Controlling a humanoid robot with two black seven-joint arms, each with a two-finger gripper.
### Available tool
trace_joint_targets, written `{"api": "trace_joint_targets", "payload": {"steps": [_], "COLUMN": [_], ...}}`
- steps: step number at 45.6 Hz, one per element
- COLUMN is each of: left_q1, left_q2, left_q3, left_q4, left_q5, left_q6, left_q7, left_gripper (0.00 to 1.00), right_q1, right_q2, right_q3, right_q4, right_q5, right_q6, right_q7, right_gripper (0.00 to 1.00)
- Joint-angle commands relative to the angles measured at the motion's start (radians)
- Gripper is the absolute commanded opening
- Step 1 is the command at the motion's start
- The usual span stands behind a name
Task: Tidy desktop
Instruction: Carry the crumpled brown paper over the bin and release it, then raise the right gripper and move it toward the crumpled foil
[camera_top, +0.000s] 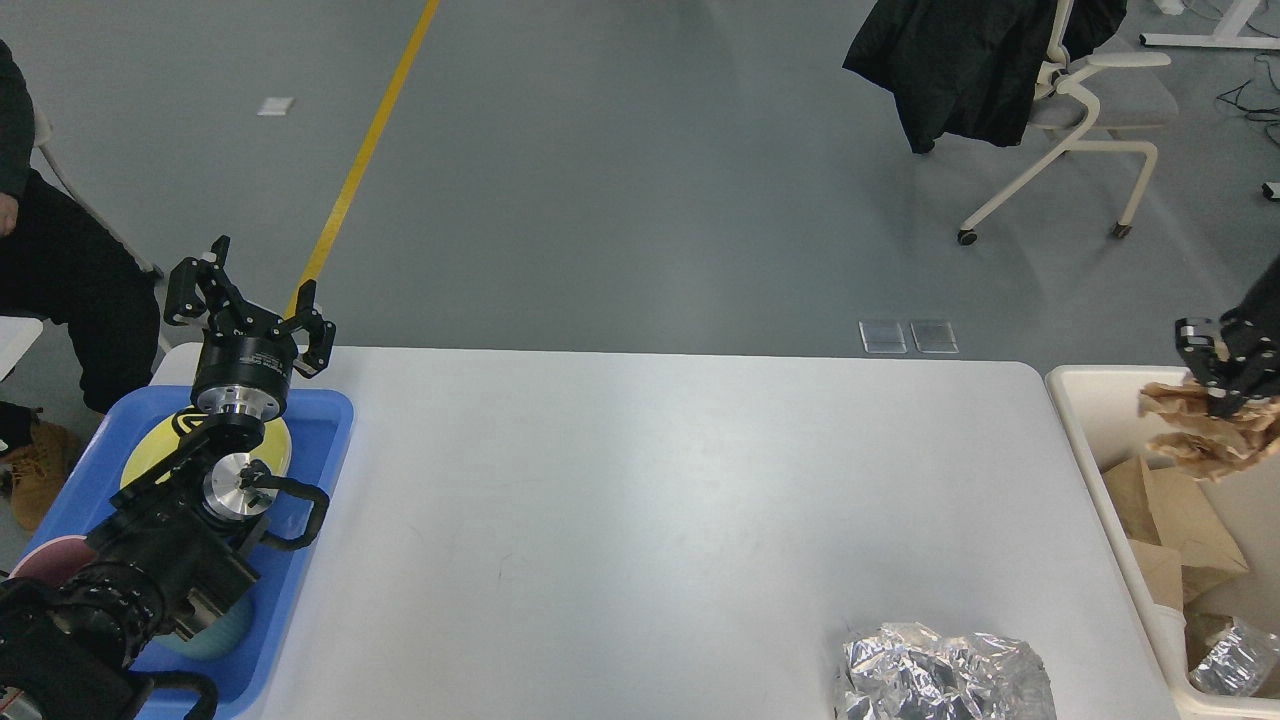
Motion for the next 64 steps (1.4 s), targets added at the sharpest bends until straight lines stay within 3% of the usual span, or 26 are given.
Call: {"api": "trace_joint_targets", "payload": {"steps": [1,5,13,24,36,64], "left_q1": [0.000,0.000,0.000,0.000,0.000,0.000], "left_q2": [0.000,0.000,0.000,0.000,0.000,0.000], "left_q3": [0.000,0.000,0.000,0.000,0.000,0.000], "left_q4": [0.000,0.000,0.000,0.000,0.000,0.000], "left_q5": [0.000,0.000,0.000,0.000,0.000,0.000], "left_q6": [0.000,0.000,0.000,0.000,0.000,0.000], "left_q7": [0.000,0.000,0.000,0.000,0.000,0.000], "left_gripper": [0.96,0.96,0.96,0.96,0.96,0.96], "right_q1": [-0.129,-0.215,-0.433,-0.680,-0.785,-0.881], "right_q2": [-0.016,-0.017,-0.003,0.121,0.195,0.276], "right_q3": [-0.032,-0.036,-0.036,-0.036,-0.036,-0.026], "right_q4": [-0.159,-0.220,-0.254,-0.256,-0.277,-0.297], "right_q5": [-0.006,-0.026,-0.060,-0.061,-0.061,-0.060], "right_q6": [0.000,-0.027,-0.314,-0.655,-0.716,-0.741], "right_q7": [0.000,0.002,0.002,0.002,0.003,0.005], "right_gripper": [0.00,0.00,0.00,0.00,0.00,0.00]}}
